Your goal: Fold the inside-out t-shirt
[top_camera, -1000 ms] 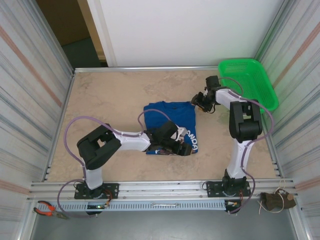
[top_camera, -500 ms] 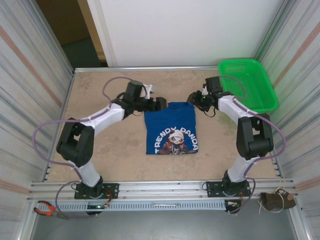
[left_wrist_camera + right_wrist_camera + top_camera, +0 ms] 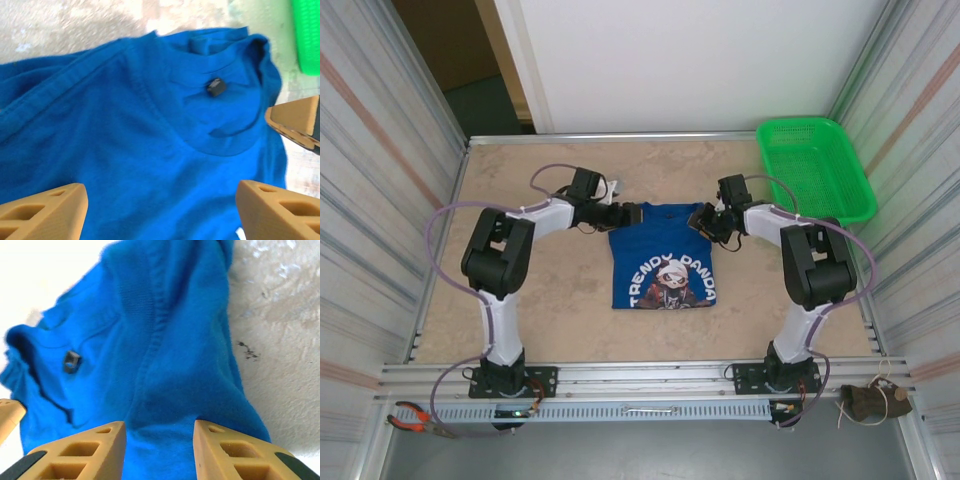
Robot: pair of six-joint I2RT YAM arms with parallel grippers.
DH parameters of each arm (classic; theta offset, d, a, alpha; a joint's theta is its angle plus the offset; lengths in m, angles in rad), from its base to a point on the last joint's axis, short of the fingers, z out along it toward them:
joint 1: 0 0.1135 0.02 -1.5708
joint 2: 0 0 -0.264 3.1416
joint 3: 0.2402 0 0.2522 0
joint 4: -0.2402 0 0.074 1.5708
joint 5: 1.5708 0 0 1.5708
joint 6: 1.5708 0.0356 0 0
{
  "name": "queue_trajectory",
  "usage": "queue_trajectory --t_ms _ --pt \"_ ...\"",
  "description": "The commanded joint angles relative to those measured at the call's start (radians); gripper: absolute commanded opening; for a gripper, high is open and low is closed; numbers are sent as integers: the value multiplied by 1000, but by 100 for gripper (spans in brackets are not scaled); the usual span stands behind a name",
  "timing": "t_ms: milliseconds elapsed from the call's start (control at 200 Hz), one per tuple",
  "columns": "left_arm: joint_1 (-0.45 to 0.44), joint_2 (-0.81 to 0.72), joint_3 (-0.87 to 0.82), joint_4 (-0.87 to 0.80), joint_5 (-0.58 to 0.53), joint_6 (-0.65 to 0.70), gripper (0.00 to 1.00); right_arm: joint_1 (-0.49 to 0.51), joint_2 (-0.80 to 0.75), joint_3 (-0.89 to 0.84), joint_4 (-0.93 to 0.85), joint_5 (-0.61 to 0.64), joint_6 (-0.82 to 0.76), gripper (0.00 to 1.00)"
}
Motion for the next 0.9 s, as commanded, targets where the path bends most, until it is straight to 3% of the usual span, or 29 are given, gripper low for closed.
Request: queue_trajectory --t_ms 0,240,446,551,721,892 --pt "14 21 46 24 -17 27 78 0 25 -5 19 21 17 39" --pt "27 -66 86 7 -11 33 79 -6 -88 47 -56 16 -46 43" --pt "89 -220 20 -30 -50 33 85 -19 -185 119 -223 178 -198 76" --pt "147 -240 -26 -29 -29 6 99 -55 -171 124 -233 157 -222 89" --pt "192 -179 -25 -46 53 3 99 -105 -78 142 -195 46 -232 92" --pt "196 -65 16 -52 150 -5 99 -111 18 161 -158 -48 -241 84"
